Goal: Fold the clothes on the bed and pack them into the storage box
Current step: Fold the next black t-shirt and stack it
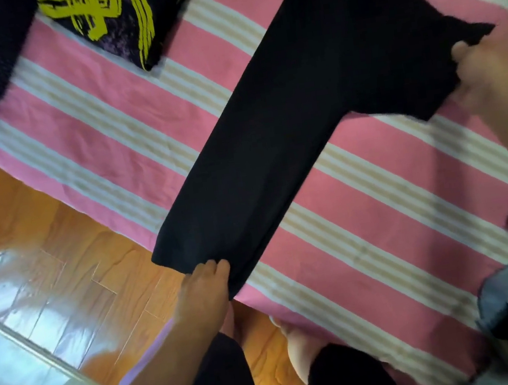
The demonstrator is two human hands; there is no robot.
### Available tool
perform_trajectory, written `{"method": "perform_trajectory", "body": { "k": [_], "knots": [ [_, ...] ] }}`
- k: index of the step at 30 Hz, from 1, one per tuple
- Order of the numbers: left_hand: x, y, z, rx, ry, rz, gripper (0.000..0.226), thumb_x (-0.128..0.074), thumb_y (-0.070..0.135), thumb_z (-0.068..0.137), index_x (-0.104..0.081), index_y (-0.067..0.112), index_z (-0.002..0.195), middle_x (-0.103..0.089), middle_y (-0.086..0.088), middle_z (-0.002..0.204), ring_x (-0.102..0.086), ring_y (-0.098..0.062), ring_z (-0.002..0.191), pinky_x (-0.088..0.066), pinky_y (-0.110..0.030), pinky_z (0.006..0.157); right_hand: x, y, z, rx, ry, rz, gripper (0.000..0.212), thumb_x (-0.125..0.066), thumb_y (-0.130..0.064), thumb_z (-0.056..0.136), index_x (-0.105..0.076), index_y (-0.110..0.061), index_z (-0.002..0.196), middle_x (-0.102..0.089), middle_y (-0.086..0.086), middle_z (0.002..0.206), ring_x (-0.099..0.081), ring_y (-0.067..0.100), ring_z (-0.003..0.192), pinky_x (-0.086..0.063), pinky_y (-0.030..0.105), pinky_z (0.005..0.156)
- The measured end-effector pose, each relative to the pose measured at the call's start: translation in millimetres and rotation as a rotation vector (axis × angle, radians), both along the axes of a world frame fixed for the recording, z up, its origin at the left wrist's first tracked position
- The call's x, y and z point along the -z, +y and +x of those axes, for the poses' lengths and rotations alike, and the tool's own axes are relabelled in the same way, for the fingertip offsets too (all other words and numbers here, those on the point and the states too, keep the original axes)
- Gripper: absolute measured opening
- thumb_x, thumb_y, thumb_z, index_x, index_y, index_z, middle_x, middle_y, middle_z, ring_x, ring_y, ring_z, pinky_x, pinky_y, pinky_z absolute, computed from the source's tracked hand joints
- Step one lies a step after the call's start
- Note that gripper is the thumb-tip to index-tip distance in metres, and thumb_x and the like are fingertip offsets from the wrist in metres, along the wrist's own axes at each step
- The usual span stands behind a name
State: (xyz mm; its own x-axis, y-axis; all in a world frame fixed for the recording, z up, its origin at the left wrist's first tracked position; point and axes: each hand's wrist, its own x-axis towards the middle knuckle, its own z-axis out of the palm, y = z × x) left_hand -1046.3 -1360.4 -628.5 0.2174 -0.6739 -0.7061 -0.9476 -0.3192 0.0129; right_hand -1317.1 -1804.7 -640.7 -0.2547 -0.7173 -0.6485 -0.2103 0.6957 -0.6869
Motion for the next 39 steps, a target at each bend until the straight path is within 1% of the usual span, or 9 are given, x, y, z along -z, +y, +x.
{"method": "perform_trajectory", "body": {
  "k": [4,9,12,15,18,21,24,31,39],
  "knots": [
    [-2.3,-14.8,-20.1,-0.044,-0.051,0.166,0.031,-0.057,0.040,0.092,-0.046,0.022,0.115,-0.052,0.004,0.111,-0.058,-0.018,0.096,-0.050,-0.031,0.081,0.7,14.9,-2.8,-0.004,-0.243,0.076,0.033,-0.057,-0.031,0.100,-0.059,-0.027,0.133,-0.074,-0.010,0.113,-0.073,0.006,0.091,-0.059,0.024,0.062],
    [-33.7,-110.3,3.0,0.115,0.147,0.462,0.033,-0.047,0.047,0.098,-0.060,0.019,0.108,-0.062,0.001,0.103,-0.064,-0.023,0.092,-0.051,-0.036,0.078,-22.9,9.3,-4.0,0.029,-0.250,0.148,0.036,-0.064,-0.037,0.095,-0.064,-0.022,0.127,-0.073,-0.004,0.115,-0.071,0.013,0.104,-0.058,0.027,0.071],
    [-27.0,-214.1,16.7,0.022,0.289,-0.013,0.022,-0.047,0.036,0.103,-0.059,0.019,0.096,-0.060,0.005,0.092,-0.059,-0.018,0.080,-0.042,-0.030,0.066,-20.1,-7.6,-1.4,0.104,-0.230,0.147,0.034,-0.062,-0.041,0.095,-0.067,-0.022,0.122,-0.074,-0.004,0.112,-0.072,0.010,0.094,-0.055,0.026,0.068],
    [11.9,-323.9,21.8,0.130,0.276,-0.639,0.026,-0.054,0.024,0.100,-0.062,0.012,0.122,-0.061,-0.005,0.117,-0.057,-0.024,0.104,-0.048,-0.034,0.087,-7.2,-28.4,2.3,0.218,-0.253,0.126,0.018,-0.061,-0.033,0.098,-0.069,-0.018,0.100,-0.076,-0.005,0.081,-0.070,0.007,0.065,-0.051,0.021,0.050],
    [55.4,-403.3,25.9,0.236,0.282,-0.684,0.053,-0.050,0.032,0.104,-0.041,0.007,0.150,-0.040,-0.014,0.155,-0.036,-0.032,0.143,-0.029,-0.040,0.120,18.3,-33.8,0.3,0.280,-0.247,0.058,0.013,-0.067,-0.028,0.095,-0.069,-0.015,0.099,-0.075,0.002,0.095,-0.071,0.016,0.082,-0.055,0.032,0.064],
    [83.0,-429.0,24.0,0.217,0.202,-0.597,0.066,-0.023,0.052,0.106,-0.008,0.023,0.163,-0.004,-0.003,0.170,0.002,-0.022,0.157,-0.007,-0.039,0.127,37.6,-11.9,-8.8,0.600,-0.159,-0.196,0.006,-0.071,-0.023,0.093,-0.071,-0.021,0.098,-0.074,0.002,0.102,-0.071,0.020,0.092,-0.059,0.040,0.081],
    [78.4,-431.7,18.1,0.244,0.094,-0.531,0.064,-0.012,0.060,0.103,0.006,0.039,0.160,-0.001,-0.002,0.170,0.001,-0.025,0.156,-0.012,-0.042,0.126,36.8,9.1,-6.8,0.731,-0.161,-0.238,0.006,-0.069,-0.018,0.093,-0.072,-0.024,0.092,-0.074,-0.001,0.099,-0.071,0.018,0.092,-0.058,0.034,0.082],
    [42.1,-562.8,18.0,0.333,0.007,-0.204,0.059,-0.012,0.062,0.103,0.016,0.052,0.154,-0.054,-0.015,0.140,-0.057,-0.038,0.119,-0.044,-0.046,0.095,32.5,1.4,-9.5,0.734,-0.185,-0.166,0.015,-0.069,-0.012,0.086,-0.074,-0.016,0.100,-0.076,0.007,0.098,-0.073,0.029,0.091,-0.057,0.046,0.087],
    [52.7,-594.0,-7.5,0.343,-0.246,-0.290,0.065,-0.013,0.056,0.105,0.014,0.032,0.160,-0.065,-0.004,0.085,-0.054,-0.023,0.065,-0.041,-0.036,0.068,45.1,3.5,-21.1,0.656,-0.227,-0.199,0.016,-0.065,-0.011,0.094,-0.073,-0.015,0.108,-0.077,0.005,0.101,-0.074,0.026,0.093,-0.058,0.040,0.084]
  ]
}}
